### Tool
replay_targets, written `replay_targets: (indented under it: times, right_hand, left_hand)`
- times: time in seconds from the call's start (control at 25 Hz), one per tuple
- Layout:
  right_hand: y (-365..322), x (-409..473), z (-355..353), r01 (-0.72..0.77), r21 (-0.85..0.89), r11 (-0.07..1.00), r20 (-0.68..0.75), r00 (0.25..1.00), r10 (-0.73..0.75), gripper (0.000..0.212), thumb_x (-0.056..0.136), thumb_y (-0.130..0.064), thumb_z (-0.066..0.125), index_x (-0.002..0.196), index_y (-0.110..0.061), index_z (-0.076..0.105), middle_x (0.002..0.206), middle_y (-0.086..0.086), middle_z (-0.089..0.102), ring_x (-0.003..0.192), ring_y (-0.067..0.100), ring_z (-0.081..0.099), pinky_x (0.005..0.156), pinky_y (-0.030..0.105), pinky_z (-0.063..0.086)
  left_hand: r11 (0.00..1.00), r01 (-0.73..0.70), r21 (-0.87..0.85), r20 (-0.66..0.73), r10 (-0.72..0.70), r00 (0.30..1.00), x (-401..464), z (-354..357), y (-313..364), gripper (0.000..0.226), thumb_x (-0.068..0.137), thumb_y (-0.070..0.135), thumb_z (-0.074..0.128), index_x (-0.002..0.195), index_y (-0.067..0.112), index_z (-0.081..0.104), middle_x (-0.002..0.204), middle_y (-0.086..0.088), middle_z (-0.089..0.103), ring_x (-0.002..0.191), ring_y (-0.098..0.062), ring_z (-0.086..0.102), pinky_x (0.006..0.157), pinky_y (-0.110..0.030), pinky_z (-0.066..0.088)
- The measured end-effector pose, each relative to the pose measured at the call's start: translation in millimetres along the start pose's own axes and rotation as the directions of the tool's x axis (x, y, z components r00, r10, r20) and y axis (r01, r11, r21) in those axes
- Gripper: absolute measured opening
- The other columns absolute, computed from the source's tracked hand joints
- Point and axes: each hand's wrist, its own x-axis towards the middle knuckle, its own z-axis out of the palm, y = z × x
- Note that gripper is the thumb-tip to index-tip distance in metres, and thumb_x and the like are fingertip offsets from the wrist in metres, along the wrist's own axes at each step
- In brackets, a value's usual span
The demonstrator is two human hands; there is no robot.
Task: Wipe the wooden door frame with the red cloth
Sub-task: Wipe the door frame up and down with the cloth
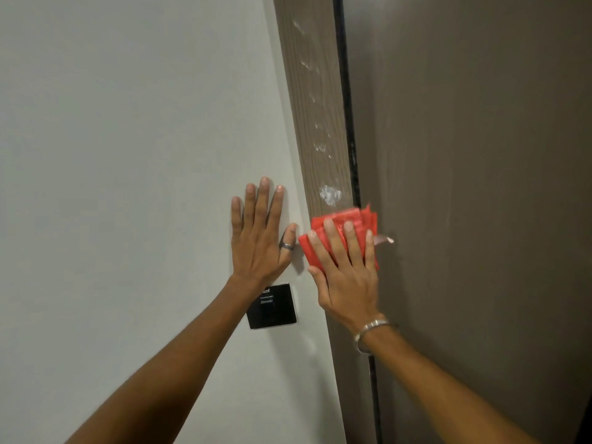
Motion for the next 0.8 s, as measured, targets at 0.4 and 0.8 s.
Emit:
replay_targets:
  times: [0.4, 0.8]
  right_hand:
    - [7, 33, -3, 0.013, -0.013, 1.0, -0.028, 1.0, -0.013, 0.066, 0.107, -0.047, 0.038, 0.167, -0.031, 0.014, 0.177, 0.002, 0.006, 0.165, 0.031, 0.001, 0.132, 0.059, 0.003]
    - [-5, 143, -28, -0.078, -0.008, 0.997, -0.151, 0.986, 0.075, 0.061, 0.109, -0.05, 0.032, 0.164, -0.025, 0.028, 0.173, 0.009, 0.027, 0.161, 0.036, 0.021, 0.129, 0.063, 0.018]
  left_hand:
    - [0.997, 0.048, -0.053, -0.034, -0.05, 0.998, 18, -3, 8, 0.079, 0.102, 0.056, 0.041, 0.165, 0.019, 0.011, 0.173, -0.014, 0.013, 0.161, -0.032, 0.001, 0.129, -0.054, -0.003]
    - [0.994, 0.076, -0.076, -0.048, -0.08, 0.996, 42, -8, 4, 0.076, 0.103, 0.056, 0.037, 0.165, 0.016, 0.016, 0.173, -0.016, 0.017, 0.16, -0.038, 0.014, 0.129, -0.058, 0.007]
